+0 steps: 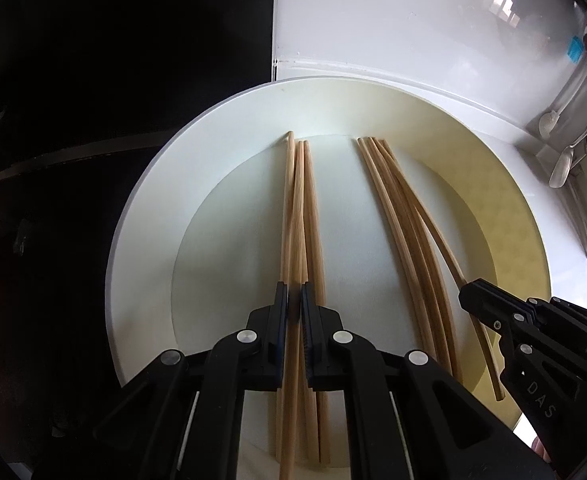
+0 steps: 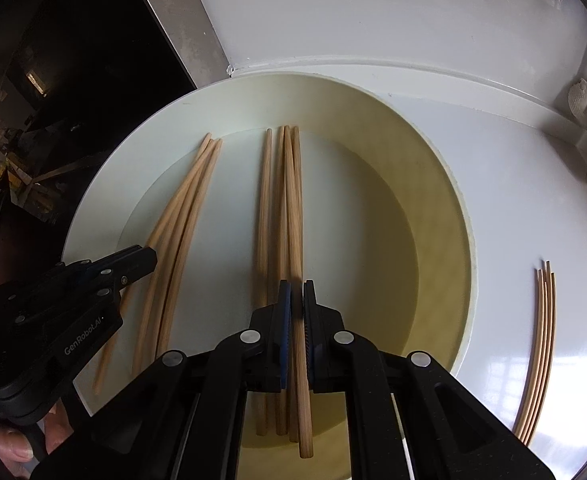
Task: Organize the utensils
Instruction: 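Open the left tool to release its chopstick while the right tool releases its own, then move both open tools back over the remaining chopsticks on the counter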
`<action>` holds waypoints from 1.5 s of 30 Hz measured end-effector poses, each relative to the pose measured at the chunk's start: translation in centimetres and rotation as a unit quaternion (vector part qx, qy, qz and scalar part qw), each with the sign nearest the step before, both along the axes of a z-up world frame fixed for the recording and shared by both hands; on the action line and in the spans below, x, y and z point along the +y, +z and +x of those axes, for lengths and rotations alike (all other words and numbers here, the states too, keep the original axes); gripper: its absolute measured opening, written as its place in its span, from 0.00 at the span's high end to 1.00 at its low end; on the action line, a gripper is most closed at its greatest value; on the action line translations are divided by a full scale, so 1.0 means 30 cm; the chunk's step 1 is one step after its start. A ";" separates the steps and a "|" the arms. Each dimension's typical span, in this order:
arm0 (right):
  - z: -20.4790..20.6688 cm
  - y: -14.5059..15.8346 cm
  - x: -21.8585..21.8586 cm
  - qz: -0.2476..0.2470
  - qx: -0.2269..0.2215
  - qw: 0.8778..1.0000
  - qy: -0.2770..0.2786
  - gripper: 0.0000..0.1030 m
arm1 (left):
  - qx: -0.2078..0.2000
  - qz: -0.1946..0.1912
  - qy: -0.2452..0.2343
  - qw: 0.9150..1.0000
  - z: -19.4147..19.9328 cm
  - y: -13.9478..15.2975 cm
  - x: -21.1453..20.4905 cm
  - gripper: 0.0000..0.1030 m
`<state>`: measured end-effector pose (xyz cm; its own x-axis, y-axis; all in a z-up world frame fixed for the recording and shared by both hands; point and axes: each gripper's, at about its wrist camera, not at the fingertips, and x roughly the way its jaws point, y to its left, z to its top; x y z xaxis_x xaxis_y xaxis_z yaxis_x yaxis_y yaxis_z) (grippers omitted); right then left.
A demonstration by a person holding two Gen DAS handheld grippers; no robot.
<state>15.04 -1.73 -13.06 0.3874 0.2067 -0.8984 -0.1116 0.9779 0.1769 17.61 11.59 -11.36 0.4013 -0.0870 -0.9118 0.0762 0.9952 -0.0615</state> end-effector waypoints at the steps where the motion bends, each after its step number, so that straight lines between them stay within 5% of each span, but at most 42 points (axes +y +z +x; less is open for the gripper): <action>1: -0.010 0.004 -0.004 0.000 0.000 1.000 0.000 0.94 | 0.000 0.002 -0.001 1.000 -0.001 0.002 -0.001 0.92; 4: 0.006 0.007 -0.005 0.001 -0.001 1.000 -0.004 0.93 | -0.002 0.001 -0.002 1.000 -0.003 0.011 0.001 0.91; 9: -0.014 0.046 -0.028 0.011 -0.020 1.000 -0.006 0.82 | -0.012 -0.002 0.005 1.000 -0.034 0.045 0.026 0.56; 14: -0.044 0.086 -0.043 0.008 -0.036 0.999 -0.008 0.77 | -0.031 0.006 0.008 0.999 -0.074 0.088 0.037 0.35; 30: -0.250 0.204 -0.110 0.026 -0.083 0.996 -0.002 0.53 | -0.073 0.007 0.017 0.997 -0.236 0.229 0.015 0.16; 45: -0.507 0.238 -0.452 0.006 -0.092 0.994 -0.061 0.48 | -0.085 -0.005 -0.020 0.996 -0.415 0.286 -0.225 0.11</action>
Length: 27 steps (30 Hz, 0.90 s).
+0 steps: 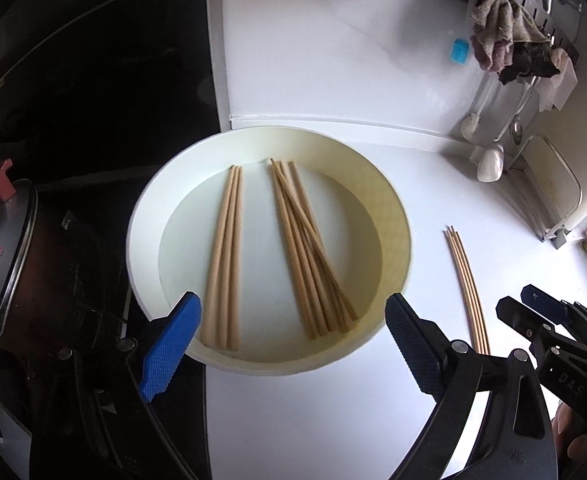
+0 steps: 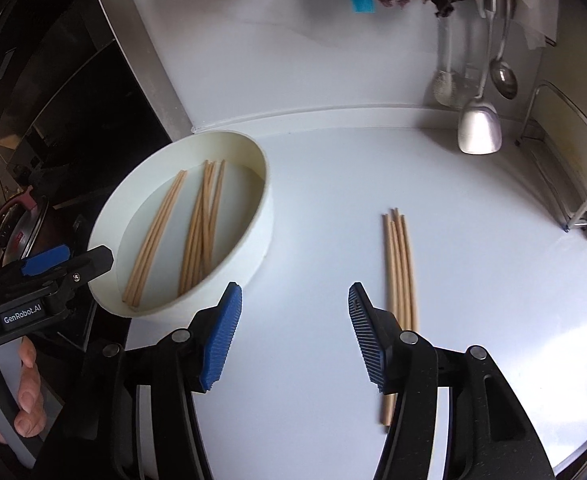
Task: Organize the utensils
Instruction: 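Move both open tools back over the remaining chopsticks on the counter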
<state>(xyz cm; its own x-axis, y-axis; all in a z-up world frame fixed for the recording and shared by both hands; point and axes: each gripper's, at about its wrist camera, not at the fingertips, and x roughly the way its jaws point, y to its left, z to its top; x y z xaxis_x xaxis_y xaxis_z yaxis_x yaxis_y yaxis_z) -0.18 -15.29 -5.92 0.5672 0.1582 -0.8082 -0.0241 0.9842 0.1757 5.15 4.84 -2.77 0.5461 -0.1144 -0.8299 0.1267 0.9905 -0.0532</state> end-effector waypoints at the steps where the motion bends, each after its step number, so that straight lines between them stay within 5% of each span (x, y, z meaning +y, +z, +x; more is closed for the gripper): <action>1: -0.016 0.000 -0.028 -0.003 0.000 1.000 -0.005 0.47 | 0.001 -0.001 -0.004 1.000 -0.008 -0.004 -0.023 0.11; 14: -0.111 -0.165 -0.314 -0.049 0.008 0.997 -0.051 0.44 | 0.011 -0.017 -0.044 0.999 -0.127 -0.130 -0.307 0.07; 27: -0.067 -0.365 -0.337 -0.055 -0.010 0.998 -0.019 0.44 | -0.020 0.006 -0.020 1.000 -0.160 -0.274 -0.400 0.07</action>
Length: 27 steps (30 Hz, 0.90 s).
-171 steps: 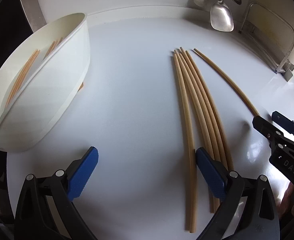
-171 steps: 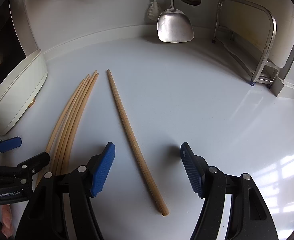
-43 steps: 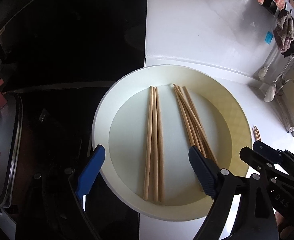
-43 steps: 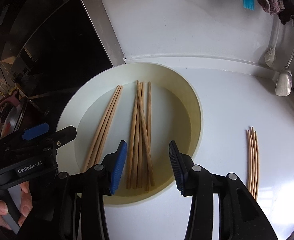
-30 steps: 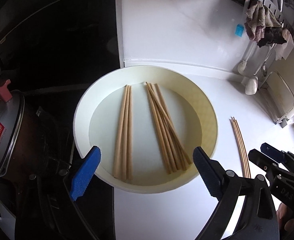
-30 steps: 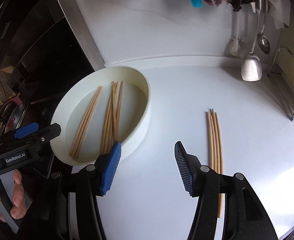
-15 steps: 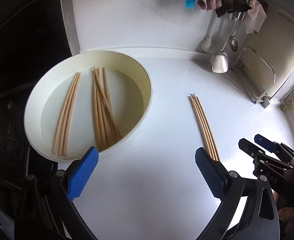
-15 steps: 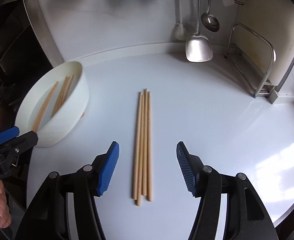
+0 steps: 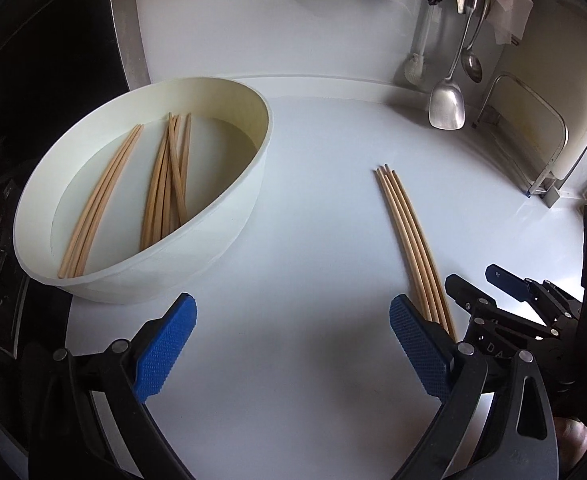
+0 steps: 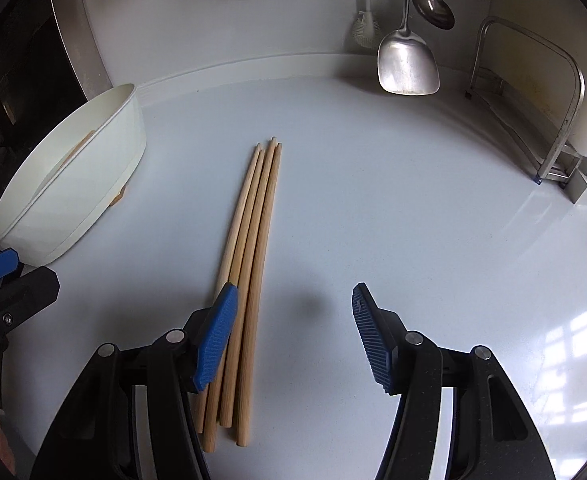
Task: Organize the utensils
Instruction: 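Move both open tools back over the remaining chopsticks on the counter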
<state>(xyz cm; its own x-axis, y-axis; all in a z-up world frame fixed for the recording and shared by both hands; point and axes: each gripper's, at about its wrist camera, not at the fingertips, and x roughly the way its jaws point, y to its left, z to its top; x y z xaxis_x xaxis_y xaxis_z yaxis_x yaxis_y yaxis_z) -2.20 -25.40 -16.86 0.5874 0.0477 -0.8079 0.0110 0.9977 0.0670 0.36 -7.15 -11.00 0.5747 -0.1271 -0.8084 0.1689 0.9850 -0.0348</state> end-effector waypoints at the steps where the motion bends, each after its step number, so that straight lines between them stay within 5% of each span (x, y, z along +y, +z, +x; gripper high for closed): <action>1: -0.001 -0.005 -0.001 -0.004 -0.002 1.000 0.001 0.44 | -0.004 0.003 -0.002 1.000 -0.003 -0.003 -0.005 0.07; 27: 0.033 -0.047 0.009 -0.037 0.011 0.999 0.019 0.45 | 0.011 -0.002 0.012 1.000 0.032 -0.064 -0.048 0.07</action>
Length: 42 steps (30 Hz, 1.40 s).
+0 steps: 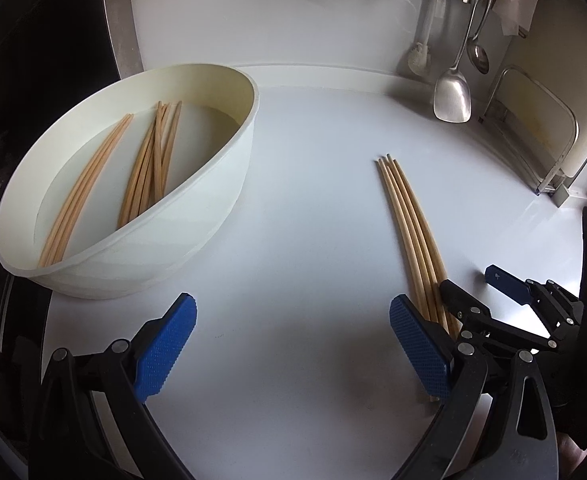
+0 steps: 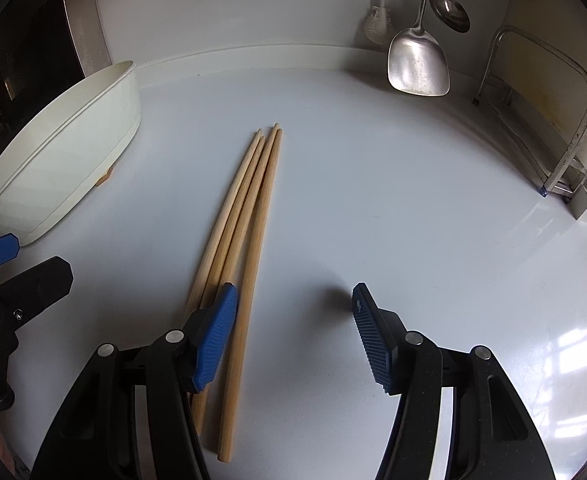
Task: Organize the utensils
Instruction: 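Move both open tools back over the remaining chopsticks on the counter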
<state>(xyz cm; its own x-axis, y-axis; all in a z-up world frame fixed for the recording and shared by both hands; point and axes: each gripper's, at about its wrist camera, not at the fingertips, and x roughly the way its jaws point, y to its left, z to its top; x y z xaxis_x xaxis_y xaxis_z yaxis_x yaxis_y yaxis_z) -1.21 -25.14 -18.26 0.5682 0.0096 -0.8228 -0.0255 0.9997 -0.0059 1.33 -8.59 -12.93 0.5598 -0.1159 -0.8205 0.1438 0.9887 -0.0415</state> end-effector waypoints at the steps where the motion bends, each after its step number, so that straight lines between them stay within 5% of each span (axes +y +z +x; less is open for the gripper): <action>1: 0.001 0.000 -0.001 -0.006 -0.002 1.000 0.000 0.45 | 0.000 0.001 0.000 1.000 0.002 -0.002 -0.005 0.07; 20: 0.013 0.008 -0.168 0.013 -0.005 1.000 -0.018 0.45 | 0.036 -0.002 -0.033 0.999 0.031 -0.079 -0.151 0.07; 42: 0.019 0.013 -0.203 0.015 -0.011 1.000 -0.013 0.45 | 0.050 0.033 -0.015 0.998 0.058 -0.141 -0.168 0.05</action>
